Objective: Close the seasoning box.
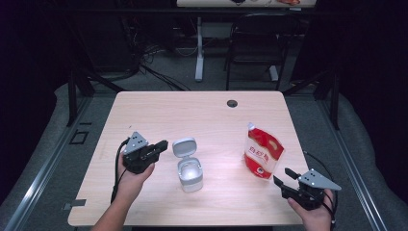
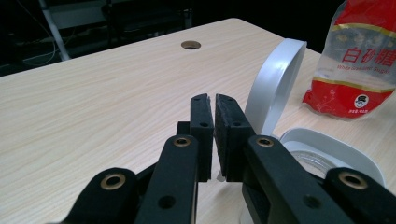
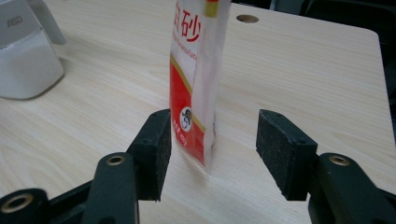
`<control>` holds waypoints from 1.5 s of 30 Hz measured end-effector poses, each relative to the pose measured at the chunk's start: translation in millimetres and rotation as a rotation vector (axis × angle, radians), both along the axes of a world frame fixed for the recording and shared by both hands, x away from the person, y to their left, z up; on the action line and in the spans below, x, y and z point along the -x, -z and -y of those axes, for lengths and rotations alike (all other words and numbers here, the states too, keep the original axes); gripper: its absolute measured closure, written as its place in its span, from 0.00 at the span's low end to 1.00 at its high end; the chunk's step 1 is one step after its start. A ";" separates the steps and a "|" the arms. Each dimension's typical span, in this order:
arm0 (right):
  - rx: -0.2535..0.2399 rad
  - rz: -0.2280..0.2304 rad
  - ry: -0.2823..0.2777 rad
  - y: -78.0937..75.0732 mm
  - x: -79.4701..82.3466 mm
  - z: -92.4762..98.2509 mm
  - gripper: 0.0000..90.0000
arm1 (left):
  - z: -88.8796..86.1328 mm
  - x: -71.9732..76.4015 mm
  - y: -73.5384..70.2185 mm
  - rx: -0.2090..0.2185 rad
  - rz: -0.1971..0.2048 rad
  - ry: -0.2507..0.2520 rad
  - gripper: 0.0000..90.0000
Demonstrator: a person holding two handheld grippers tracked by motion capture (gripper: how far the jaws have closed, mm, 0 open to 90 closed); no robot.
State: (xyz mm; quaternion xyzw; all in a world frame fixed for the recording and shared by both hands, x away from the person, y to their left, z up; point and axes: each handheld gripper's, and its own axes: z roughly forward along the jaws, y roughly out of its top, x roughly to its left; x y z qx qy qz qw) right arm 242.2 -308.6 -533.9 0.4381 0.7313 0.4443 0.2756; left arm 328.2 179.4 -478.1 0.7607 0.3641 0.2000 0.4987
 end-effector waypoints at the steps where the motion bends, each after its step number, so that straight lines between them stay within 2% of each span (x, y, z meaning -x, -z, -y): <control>1: 0.008 0.001 -0.003 0.6 -0.3 -0.8 0.51 | 0.8 0.0 0.5 0.003 0.002 0.002 0.96; 6: 0.009 -0.011 -0.022 3.0 -2.0 -4.7 0.51 | 3.6 0.7 0.6 0.000 0.004 0.011 0.96; 27: 0.009 -0.024 -0.035 4.9 -4.4 -5.6 0.51 | 11.7 9.7 -2.6 -0.007 0.021 0.043 0.96; 39: 0.016 -0.023 -0.048 4.1 -5.2 -7.8 0.51 | 15.0 24.6 -3.5 -0.013 0.033 0.067 0.96; 45: 0.017 -0.023 -0.057 4.4 -6.3 -9.4 0.51 | 17.5 35.0 -1.3 -0.017 0.022 0.096 0.95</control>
